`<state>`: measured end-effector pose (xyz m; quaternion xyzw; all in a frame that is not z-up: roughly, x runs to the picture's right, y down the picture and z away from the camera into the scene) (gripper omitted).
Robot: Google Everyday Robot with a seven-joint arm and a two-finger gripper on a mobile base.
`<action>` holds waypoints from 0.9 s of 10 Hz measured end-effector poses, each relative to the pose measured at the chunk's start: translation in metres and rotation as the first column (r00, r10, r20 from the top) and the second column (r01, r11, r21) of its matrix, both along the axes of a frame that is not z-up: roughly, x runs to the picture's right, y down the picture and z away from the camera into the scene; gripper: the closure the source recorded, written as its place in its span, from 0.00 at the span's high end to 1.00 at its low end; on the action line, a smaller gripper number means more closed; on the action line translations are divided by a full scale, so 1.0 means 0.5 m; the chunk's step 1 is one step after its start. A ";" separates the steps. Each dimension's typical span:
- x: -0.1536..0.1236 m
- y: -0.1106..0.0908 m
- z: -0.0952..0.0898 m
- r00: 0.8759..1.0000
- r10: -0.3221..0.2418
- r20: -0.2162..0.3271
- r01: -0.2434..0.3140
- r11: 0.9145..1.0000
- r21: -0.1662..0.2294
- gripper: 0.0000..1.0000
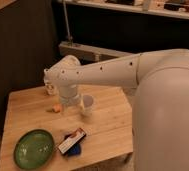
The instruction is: Move the arm in a circular motion
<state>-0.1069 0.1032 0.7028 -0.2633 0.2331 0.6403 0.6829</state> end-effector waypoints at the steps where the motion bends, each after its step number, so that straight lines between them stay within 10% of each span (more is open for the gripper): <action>1: 0.000 0.000 0.000 1.000 0.000 0.000 0.000 1.000 0.000 0.65; 5: -0.054 -0.044 -0.005 0.996 -0.081 0.044 0.080 0.996 0.026 0.65; 9: -0.219 -0.158 0.012 0.972 -0.202 0.120 0.193 0.978 0.085 0.65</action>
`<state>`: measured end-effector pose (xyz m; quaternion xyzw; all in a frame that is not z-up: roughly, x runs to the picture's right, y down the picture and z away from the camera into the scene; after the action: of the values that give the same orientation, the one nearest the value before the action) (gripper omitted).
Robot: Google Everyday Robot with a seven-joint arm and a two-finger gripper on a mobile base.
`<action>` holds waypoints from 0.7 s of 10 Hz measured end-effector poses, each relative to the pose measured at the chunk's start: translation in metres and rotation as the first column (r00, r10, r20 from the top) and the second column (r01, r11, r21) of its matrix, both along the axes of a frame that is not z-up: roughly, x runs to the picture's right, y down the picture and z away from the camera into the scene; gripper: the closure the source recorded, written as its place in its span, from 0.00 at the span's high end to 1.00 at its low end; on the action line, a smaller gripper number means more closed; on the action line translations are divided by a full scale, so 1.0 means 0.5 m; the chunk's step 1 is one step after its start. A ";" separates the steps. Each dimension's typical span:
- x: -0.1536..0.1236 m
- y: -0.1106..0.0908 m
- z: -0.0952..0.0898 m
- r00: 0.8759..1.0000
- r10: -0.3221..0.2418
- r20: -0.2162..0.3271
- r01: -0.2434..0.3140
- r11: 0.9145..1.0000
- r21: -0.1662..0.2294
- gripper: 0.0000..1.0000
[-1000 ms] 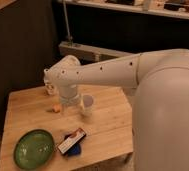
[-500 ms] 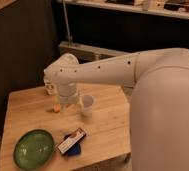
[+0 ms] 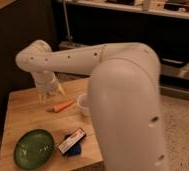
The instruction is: Move the arm in a circular motion
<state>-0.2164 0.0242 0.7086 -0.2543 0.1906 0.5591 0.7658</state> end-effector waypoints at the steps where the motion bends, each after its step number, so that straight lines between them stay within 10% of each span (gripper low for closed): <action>1: -0.026 -0.044 0.016 1.000 0.000 0.007 0.000 1.000 0.017 0.65; 7: 0.028 -0.197 0.135 0.987 0.158 -0.014 -0.157 0.987 0.047 0.65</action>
<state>-0.2026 -0.0744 0.7759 -0.2458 0.1639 0.6242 0.7232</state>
